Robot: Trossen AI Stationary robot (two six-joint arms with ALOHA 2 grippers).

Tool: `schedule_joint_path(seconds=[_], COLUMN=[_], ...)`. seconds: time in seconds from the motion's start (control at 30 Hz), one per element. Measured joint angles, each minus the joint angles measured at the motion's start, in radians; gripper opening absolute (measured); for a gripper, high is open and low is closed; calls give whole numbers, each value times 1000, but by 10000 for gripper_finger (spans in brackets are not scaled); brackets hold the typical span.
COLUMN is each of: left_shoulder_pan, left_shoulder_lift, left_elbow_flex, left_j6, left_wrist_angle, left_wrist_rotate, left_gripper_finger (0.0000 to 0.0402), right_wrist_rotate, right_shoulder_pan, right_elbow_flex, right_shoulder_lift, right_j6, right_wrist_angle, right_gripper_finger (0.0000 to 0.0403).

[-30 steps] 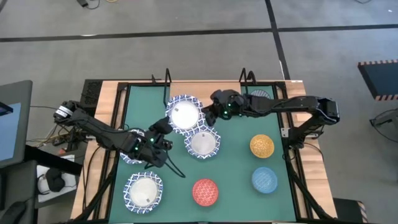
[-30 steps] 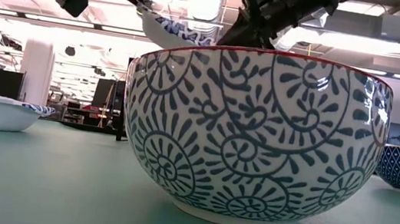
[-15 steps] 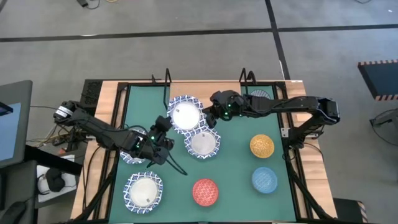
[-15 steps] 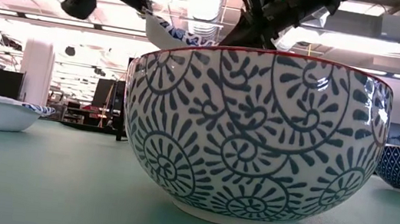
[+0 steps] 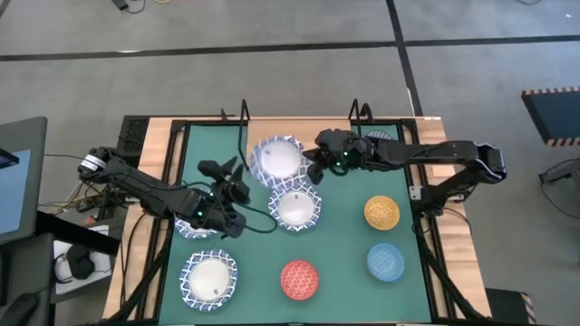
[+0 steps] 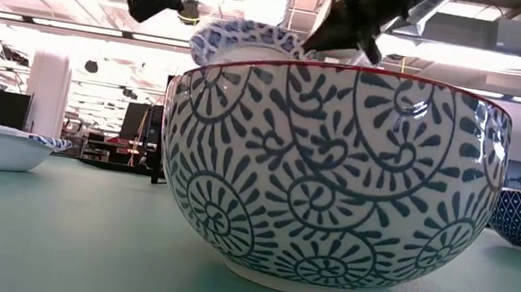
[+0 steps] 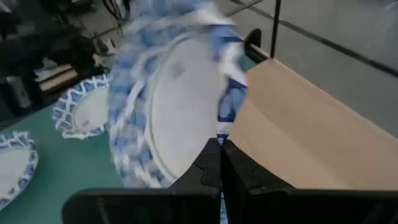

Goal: Place and stack bowls onto a shelf
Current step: Put the white patterned bowl on the shelf

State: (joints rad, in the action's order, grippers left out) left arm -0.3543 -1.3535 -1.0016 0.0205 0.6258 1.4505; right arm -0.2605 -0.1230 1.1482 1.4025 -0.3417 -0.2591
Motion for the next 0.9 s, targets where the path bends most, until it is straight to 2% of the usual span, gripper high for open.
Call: schedule_joint_path(seconds=[0.1, 0.27, 0.43, 0.6, 0.9], left_shoulder_pan=[34, 126, 198, 275, 398], left_shoulder_lift=[13, 79, 176, 256, 257], left_elbow_flex=[0, 1, 1, 1, 1], left_j6=[61, 74, 71, 102, 79], left_wrist_angle=[-28, -124, -225, -242, -248], left_wrist_rotate=[-139, -449, -665, -895, -987], left_gripper_finger=[159, 159, 159, 161, 152], right_wrist_rotate=[-38, -95, -110, -132, -134], right_shoulder_pan=[40, 91, 104, 103, 111], right_elbow_flex=[0, 0, 0, 0, 0], right_shoulder_lift=[-22, -36, -36, -36, -36], right_j6=[31, 61, 62, 62, 63], right_wrist_angle=[5, 1, -1, -2, 9], right_gripper_finger=[19, 19, 19, 19, 19])
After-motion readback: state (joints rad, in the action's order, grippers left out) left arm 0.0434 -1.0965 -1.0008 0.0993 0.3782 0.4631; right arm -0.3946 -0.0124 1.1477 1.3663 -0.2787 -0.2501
